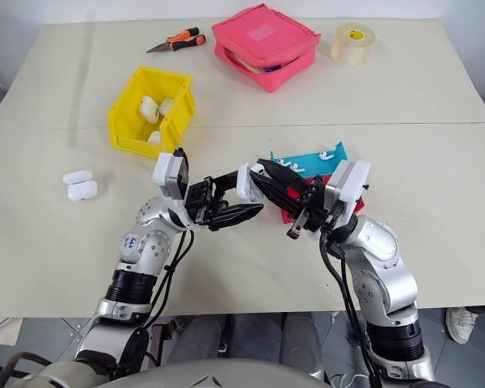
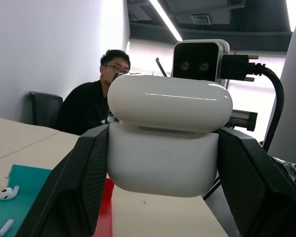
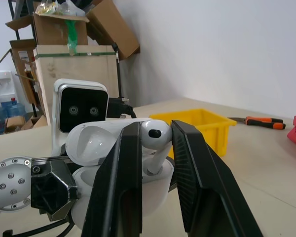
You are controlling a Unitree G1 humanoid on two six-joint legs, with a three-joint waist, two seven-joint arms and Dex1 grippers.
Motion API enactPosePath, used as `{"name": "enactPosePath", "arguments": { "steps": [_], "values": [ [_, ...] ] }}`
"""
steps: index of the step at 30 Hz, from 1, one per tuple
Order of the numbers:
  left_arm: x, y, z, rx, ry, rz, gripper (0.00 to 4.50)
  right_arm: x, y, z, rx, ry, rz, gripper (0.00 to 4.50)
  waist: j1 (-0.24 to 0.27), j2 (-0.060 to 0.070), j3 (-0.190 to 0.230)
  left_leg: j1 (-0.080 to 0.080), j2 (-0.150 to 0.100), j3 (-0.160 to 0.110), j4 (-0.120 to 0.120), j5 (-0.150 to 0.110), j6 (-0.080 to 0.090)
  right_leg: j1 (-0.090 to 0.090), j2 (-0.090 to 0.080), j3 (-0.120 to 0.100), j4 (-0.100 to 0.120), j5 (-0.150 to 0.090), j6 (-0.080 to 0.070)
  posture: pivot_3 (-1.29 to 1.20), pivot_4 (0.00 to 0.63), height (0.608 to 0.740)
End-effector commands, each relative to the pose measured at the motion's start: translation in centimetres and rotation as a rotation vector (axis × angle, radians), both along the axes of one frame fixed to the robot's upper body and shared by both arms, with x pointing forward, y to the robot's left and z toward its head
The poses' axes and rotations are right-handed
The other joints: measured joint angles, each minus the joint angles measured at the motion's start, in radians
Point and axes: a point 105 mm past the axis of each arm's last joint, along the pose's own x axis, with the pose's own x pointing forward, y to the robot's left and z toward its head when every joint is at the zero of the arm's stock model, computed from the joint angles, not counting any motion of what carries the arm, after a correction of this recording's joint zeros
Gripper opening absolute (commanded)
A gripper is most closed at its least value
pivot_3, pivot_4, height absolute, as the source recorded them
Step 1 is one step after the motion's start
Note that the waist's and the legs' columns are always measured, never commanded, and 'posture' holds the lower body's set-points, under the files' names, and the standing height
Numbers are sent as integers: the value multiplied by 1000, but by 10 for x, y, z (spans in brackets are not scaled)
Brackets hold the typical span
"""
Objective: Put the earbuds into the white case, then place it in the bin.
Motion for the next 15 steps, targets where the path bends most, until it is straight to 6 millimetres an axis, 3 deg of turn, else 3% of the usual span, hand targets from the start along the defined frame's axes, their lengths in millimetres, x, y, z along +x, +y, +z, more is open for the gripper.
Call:
{"name": "enactPosePath", "arguments": {
  "steps": [1, 3, 15],
  "values": [
    [-5, -4, 23, -81, -83, -16, 2866, -3, -3, -16, -59, 90, 33, 505, 1, 0, 0, 0, 0, 0, 0, 0, 0, 0, 0, 0, 0, 0, 0, 0, 150, 740],
    [-4, -4, 24, -84, -86, -13, 2866, -3, -5, -17, -75, 101, 34, 505, 2, 0, 0, 0, 0, 0, 0, 0, 0, 0, 0, 0, 0, 0, 0, 0, 150, 740],
    [-6, -4, 21, -75, -88, -22, 2866, -3, -15, 2, -73, 62, 48, 4396, 4, 0, 0, 0, 0, 1, 0, 0, 0, 0, 0, 0, 0, 0, 0, 0, 150, 740]
  ]
}}
